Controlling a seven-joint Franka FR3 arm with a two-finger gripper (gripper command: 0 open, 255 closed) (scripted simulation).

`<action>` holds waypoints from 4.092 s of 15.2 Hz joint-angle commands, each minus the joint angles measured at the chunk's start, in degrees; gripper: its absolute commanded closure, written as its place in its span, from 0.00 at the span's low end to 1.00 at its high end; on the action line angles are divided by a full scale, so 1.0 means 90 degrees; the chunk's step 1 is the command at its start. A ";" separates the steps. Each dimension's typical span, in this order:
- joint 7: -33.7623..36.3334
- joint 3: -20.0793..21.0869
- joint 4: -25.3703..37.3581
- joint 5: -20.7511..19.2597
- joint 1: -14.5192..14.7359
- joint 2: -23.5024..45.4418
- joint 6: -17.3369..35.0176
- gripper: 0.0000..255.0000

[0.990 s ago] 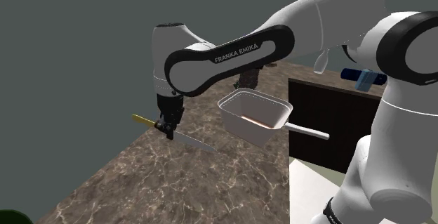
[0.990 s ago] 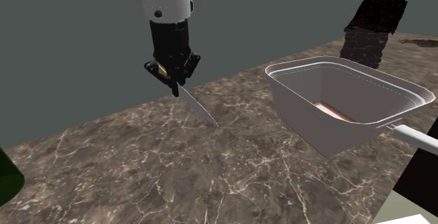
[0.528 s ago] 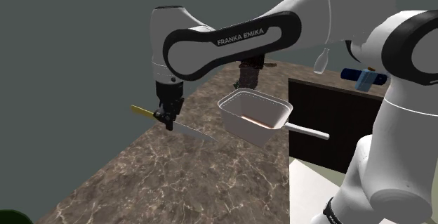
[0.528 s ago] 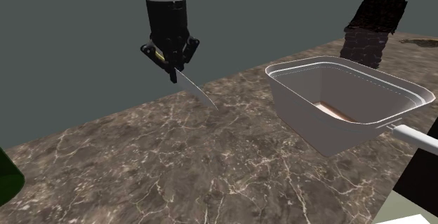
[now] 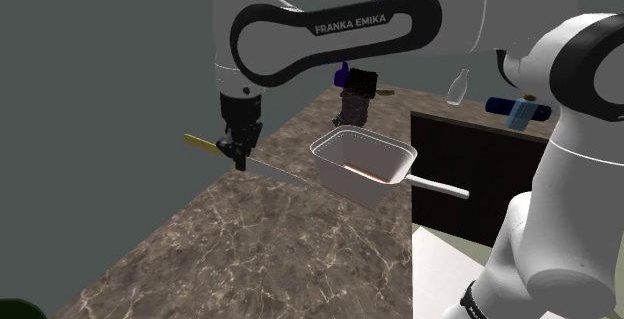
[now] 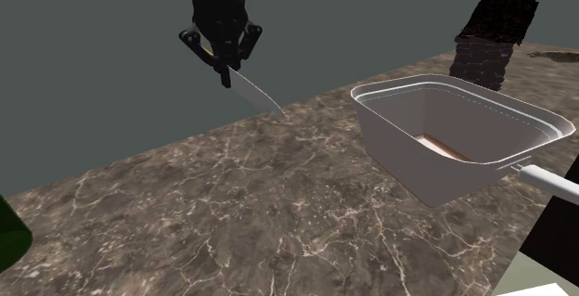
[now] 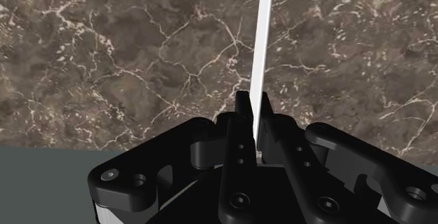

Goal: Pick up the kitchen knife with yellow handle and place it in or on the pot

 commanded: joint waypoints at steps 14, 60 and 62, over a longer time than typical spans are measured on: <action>-0.0959 -0.0397 -0.1085 0.0408 -0.0468 -0.1478 -0.0346 1.00; -0.4496 -0.3016 -0.5061 -0.0370 -0.1846 -0.4582 0.0529 1.00; -0.4496 -0.3016 -0.5063 -0.0370 -0.1846 -0.4582 0.0531 0.00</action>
